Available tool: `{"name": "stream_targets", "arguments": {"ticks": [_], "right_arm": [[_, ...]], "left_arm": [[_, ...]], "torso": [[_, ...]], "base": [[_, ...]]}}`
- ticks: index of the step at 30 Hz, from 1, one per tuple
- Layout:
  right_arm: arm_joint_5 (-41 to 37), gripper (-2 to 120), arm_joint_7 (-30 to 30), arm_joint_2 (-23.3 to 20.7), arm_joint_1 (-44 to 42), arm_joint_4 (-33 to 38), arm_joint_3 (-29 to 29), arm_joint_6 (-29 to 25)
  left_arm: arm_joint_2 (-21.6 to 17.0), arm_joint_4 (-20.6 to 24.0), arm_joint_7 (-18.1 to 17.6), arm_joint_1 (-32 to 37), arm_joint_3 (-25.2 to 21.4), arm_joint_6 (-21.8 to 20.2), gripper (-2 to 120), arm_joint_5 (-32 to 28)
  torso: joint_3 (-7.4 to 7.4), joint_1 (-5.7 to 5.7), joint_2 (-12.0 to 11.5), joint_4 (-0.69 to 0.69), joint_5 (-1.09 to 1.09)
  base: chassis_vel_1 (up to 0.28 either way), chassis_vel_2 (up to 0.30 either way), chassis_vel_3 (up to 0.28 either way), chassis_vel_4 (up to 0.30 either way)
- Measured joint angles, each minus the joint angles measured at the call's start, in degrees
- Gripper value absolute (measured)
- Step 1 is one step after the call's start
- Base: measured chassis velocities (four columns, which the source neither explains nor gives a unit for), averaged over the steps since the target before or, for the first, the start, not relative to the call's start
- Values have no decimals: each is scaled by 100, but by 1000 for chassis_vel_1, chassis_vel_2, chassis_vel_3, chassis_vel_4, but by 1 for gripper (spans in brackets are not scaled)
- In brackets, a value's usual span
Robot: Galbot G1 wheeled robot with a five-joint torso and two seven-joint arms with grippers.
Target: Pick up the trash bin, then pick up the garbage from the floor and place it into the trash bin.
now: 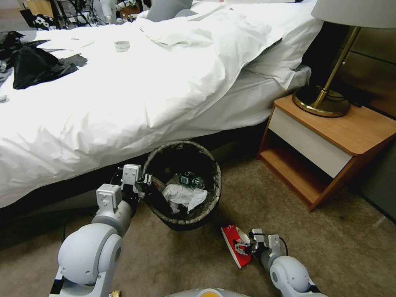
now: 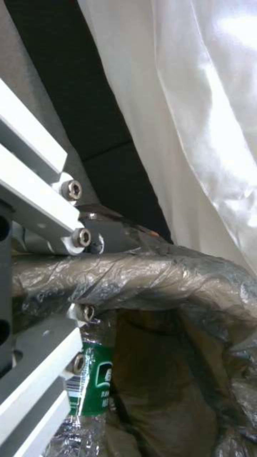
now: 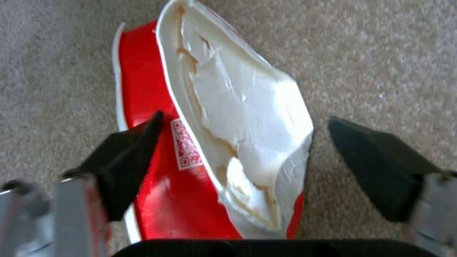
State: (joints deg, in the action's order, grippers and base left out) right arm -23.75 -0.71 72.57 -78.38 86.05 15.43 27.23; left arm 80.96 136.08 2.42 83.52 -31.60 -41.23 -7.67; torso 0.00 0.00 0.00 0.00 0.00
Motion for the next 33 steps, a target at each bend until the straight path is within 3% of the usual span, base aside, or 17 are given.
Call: {"name": "stream_targets", "arguments": {"ticks": [23,33], "right_arm": [[212,0,44,73,50,-81,13,-192],[276,0,40,122,114,-135,82,-293]], "left_arm": [[21,-84,-1,-50,28,-1,2,11],[34,-96,-1,-56,20,9,2,6]], "torso": [[0,0,0,0,-1],[0,0,0,0,1]], "base": [[0,0,0,0],[0,0,0,0]]}}
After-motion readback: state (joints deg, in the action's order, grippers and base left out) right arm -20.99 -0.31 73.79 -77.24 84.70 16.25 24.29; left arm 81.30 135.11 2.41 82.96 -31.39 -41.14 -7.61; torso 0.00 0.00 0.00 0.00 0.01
